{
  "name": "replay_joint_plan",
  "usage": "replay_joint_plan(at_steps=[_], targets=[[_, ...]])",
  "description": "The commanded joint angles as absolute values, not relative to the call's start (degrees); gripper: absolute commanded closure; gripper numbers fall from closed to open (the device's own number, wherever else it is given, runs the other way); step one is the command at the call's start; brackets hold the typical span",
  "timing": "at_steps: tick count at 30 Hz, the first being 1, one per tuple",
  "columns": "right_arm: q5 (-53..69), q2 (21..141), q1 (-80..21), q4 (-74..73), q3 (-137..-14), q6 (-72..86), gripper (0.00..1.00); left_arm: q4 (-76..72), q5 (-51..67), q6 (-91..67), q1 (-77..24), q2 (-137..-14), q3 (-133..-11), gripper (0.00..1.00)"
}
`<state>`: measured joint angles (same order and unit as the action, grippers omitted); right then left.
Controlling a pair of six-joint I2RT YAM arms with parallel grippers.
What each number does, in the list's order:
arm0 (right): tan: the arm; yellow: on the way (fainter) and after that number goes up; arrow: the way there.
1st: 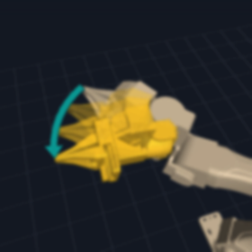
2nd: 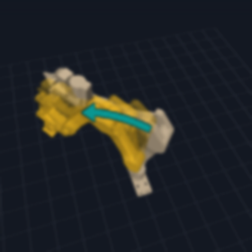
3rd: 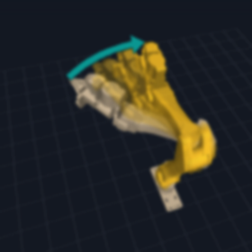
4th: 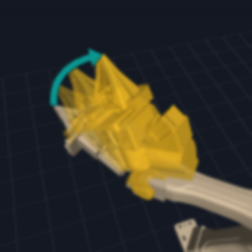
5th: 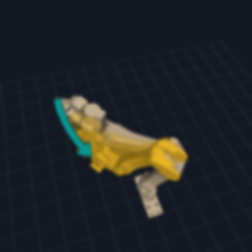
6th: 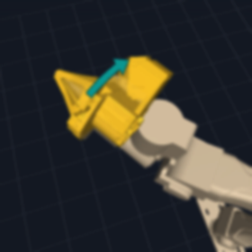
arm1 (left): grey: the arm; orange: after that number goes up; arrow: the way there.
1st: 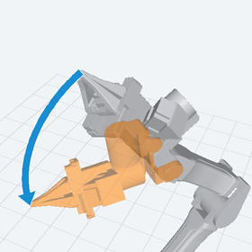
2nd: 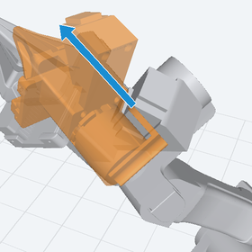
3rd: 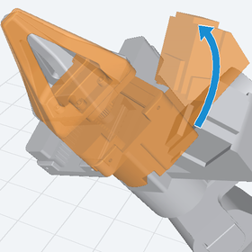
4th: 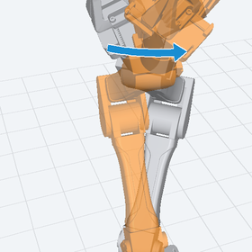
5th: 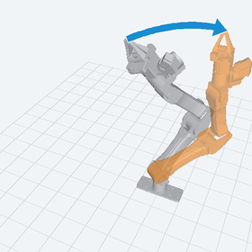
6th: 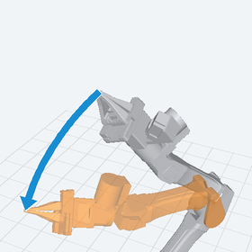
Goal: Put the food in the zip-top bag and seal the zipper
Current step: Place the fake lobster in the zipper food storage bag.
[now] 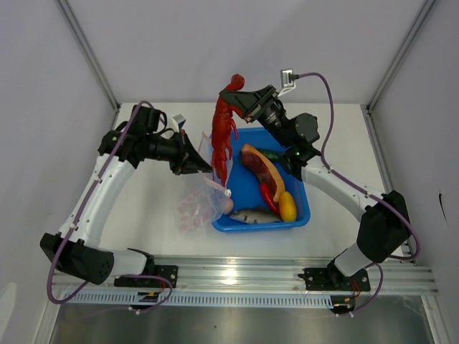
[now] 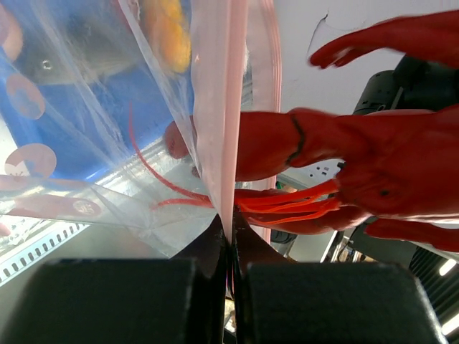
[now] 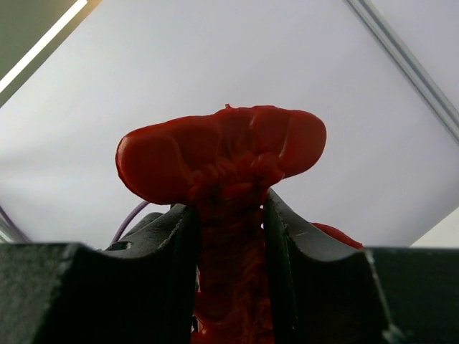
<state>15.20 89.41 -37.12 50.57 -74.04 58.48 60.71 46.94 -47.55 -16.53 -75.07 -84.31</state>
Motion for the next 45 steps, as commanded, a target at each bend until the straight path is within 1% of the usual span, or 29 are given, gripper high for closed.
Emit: replay_joint_plan(at_steps=[1, 6, 14, 16, 23, 29, 35, 42, 45], targets=[[17.4, 86.75, -37.53, 51.86, -72.96, 59.06, 1.0, 58.1, 49.57, -49.04, -15.82, -73.48, -84.55, 1.0], [22.4, 88.06, -37.7, 52.47, -72.69, 60.73, 1.0, 57.57, 49.83, -49.04, -15.56, -73.48, -84.29, 0.99], [25.49, 89.38, -37.97, 49.84, -71.98, 61.08, 1.0, 55.55, 50.97, -50.01, -15.47, -72.95, -84.38, 1.0], [23.66, 89.47, -38.41, 48.09, -72.16, 60.82, 1.0, 54.94, 51.5, -50.62, -15.47, -72.86, -84.46, 0.99], [12.58, 88.07, -41.13, 34.46, -74.61, 54.16, 1.0, 52.47, 52.82, -52.91, -15.47, -72.42, -84.64, 1.0], [11.08, 89.47, -43.5, 31.29, -76.11, 51.16, 1.0, 50.54, 53.96, -54.58, -15.47, -72.42, -84.64, 0.99], [12.21, 89.38, -45.0, 29.01, -77.26, 46.06, 1.0, 50.8, 54.05, -54.14, -15.47, -72.6, -84.46, 0.99], [17.31, 88.33, -45.18, 26.99, -75.5, 42.98, 0.89, 50.98, 54.58, -53.79, -15.21, -72.25, -84.73, 0.99], [18.02, 87.89, -44.91, 26.37, -74.71, 42.37, 0.88, 51.24, 55.02, -53.53, -14.94, -71.98, -84.64, 0.99]])
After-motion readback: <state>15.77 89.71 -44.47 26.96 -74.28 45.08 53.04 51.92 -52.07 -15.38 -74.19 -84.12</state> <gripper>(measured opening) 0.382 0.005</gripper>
